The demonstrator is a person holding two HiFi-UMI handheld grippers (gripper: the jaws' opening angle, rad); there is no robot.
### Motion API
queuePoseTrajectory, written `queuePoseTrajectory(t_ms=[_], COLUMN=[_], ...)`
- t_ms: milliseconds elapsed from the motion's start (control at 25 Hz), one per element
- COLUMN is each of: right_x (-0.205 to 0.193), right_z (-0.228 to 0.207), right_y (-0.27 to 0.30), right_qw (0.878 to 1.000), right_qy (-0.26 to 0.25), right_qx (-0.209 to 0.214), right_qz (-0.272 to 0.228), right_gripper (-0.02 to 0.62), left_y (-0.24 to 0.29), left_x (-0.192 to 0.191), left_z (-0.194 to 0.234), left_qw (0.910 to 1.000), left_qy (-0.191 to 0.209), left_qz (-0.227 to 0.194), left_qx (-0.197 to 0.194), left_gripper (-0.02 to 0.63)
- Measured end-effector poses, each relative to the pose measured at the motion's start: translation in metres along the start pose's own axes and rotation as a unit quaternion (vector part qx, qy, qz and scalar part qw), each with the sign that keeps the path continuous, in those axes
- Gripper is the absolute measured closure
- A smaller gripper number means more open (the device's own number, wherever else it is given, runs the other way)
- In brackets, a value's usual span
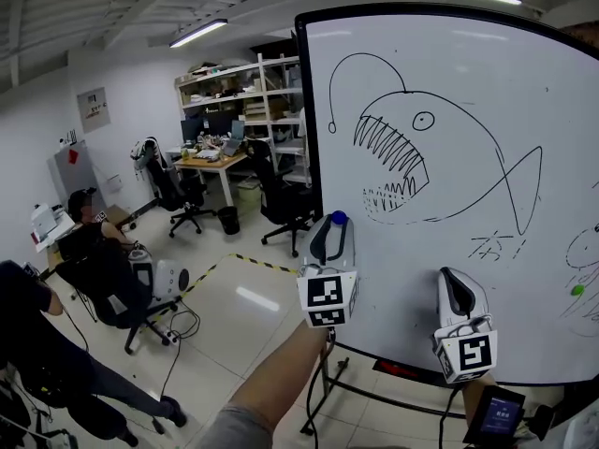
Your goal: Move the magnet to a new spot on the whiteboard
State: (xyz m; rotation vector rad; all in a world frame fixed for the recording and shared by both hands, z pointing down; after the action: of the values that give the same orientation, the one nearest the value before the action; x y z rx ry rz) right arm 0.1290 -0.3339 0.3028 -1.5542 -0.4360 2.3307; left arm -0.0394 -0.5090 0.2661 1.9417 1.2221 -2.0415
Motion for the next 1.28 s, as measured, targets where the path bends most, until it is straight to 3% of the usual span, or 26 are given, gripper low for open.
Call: queuePoseTrajectory(t_ms=[400, 760, 1080, 1280], right_x=[0.001, -0.005, -0.007, -0.010], right_z=[0.011, 0.009, 0.008, -0.001], right_y=[0.012, 0.015, 0.012, 0.004], right_qw=[1.000, 1.000, 1.000, 1.000], right_qy=[0.027, 0.013, 0.027, 0.008], right_qx=[0.000, 0.008, 0.009, 0.007], right_qz=[0.009, 0.003, 0.012, 0.005], right_gripper=[0.588, 0.588, 0.588, 0.588], left_y=[0.016, 0.017, 0.016, 0.008], left_x=[0.004, 0.003, 0.003, -0.002], left_z=[0.024, 0.027, 0.028, 0.018], left_qw=[0.9989, 0.9967, 0.9967, 0.9976], left_qy=[-0.047, -0.078, -0.077, -0.065], left_qz=[-0.002, 0.004, 0.011, 0.019], left_qx=[-0.002, -0.024, -0.023, -0.017], left_gripper=[0.480, 0.491, 0.479, 0.479])
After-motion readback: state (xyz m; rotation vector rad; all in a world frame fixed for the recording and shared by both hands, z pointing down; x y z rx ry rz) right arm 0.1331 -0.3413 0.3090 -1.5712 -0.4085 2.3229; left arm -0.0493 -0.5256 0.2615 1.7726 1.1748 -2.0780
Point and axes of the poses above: the fingertips, and each gripper's own axes: y forward along the fingers, z to its left, x out of its top, the point moved 5 cm from there along -y, backward along the fingers, and after that the axes turned 2 degrees about -y, right-handed, at the moved point
